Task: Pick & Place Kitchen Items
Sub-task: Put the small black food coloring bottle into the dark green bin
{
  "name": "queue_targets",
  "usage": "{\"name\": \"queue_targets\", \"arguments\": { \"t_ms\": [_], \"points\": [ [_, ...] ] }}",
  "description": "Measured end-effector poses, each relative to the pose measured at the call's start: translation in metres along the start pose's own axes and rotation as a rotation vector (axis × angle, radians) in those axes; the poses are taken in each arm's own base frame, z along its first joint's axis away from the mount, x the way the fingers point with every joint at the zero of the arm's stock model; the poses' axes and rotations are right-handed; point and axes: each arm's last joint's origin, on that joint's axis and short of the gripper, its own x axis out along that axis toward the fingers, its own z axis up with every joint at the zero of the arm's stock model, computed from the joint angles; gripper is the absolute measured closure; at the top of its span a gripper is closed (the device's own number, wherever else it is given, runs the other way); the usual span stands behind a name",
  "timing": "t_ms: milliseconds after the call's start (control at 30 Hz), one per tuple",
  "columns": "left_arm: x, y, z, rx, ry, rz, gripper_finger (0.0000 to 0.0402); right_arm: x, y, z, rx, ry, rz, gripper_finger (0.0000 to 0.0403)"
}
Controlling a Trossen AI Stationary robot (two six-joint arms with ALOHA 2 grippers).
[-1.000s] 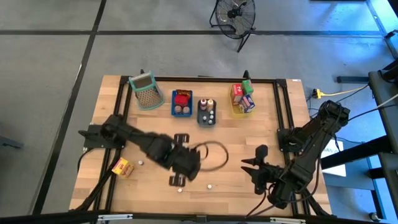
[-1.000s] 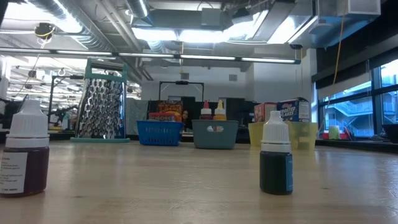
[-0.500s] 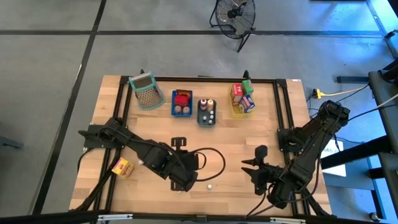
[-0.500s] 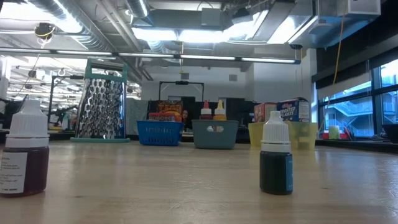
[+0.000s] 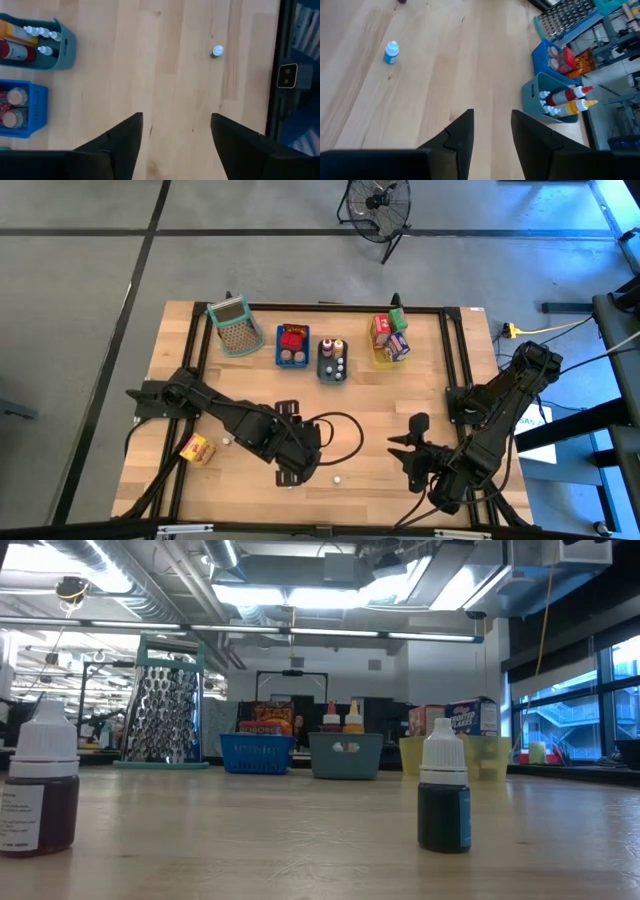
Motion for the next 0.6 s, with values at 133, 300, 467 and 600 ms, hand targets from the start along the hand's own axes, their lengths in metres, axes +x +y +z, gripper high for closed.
{"name": "queue_targets", "arguments": {
  "t_ms": [133,300,467,600],
  "points": [
    [-0.001,-0.003,-0.002,0.033,-0.011,0.013,0.017,0.0,0.0,0.0,0.004,0.004,0.007,0.027],
    [0.0,-0.015,-0.007,-0.002,-0.007,-0.001,0.0169,0.003,0.001,-0.004,-0.008,0.014,0.001,0.027],
    [0.02,-0.039,-0.008,0.027,0.031,-0.054,0.0171,0.004,0.0,-0.004,-0.008,0.016,-0.003,0.027],
    [0.042,-0.064,-0.015,0.068,0.101,-0.095,0.0171,0.004,0.001,-0.004,-0.003,0.012,0.0,0.027]
  ]
}}
